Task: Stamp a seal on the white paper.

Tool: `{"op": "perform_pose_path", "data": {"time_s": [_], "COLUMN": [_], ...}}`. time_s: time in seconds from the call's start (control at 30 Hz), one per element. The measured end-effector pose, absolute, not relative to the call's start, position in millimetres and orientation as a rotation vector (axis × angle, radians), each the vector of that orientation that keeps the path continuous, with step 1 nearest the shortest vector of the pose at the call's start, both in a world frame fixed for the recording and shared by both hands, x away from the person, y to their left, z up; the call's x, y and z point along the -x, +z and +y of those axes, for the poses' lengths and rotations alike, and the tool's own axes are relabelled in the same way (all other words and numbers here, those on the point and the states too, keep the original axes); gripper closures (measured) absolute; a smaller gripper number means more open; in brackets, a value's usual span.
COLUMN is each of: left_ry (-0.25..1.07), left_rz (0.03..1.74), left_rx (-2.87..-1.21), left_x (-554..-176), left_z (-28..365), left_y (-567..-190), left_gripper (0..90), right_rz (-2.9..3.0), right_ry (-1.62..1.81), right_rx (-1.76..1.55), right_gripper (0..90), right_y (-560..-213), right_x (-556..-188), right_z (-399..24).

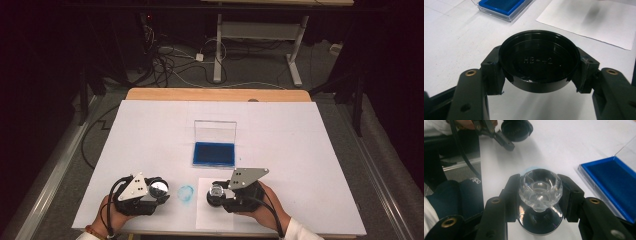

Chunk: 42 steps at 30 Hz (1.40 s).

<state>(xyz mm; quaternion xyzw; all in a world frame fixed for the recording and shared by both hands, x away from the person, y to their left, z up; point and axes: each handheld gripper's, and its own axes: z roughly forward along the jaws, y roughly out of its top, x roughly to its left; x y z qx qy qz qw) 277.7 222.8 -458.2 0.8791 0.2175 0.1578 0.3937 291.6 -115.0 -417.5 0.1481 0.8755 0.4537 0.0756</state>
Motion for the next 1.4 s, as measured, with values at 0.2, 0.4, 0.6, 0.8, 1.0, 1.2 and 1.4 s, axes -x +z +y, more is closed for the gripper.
{"op": "perform_pose_path", "data": {"time_s": [0.2,0.4,0.6,0.8,1.0,1.2,1.4], "left_ry": [0.404,0.401,0.397,0.395,0.394,0.392,0.389], "left_rz": [0.547,0.55,0.547,0.545,0.545,0.543,0.54], "left_rx": [-2.237,-2.238,-2.239,-2.242,-2.243,-2.245,-2.247], "left_x": [-277,-278,-277,-278,-278,-278,-278], "left_z": [221,222,222,222,222,222,222], "left_y": [-458,-458,-459,-459,-459,-459,-459], "left_gripper": [36.0,36.0,36.0,36.0,36.0,36.0,36.0], "right_rz": [2.628,2.654,2.652,2.664,2.699,2.705,2.709], "right_ry": [1.346,1.33,1.331,1.326,1.276,1.261,1.244], "right_rx": [-0.446,-0.447,-0.449,-0.447,-0.438,-0.46,-0.474], "right_gripper": [56.8,56.8,56.8,56.7,56.8,56.8,56.8], "right_y": [-419,-425,-425,-428,-437,-443,-449], "right_x": [-292,-292,-293,-294,-292,-296,-300], "right_z": [-115,-111,-113,-112,-107,-107,-108]}}
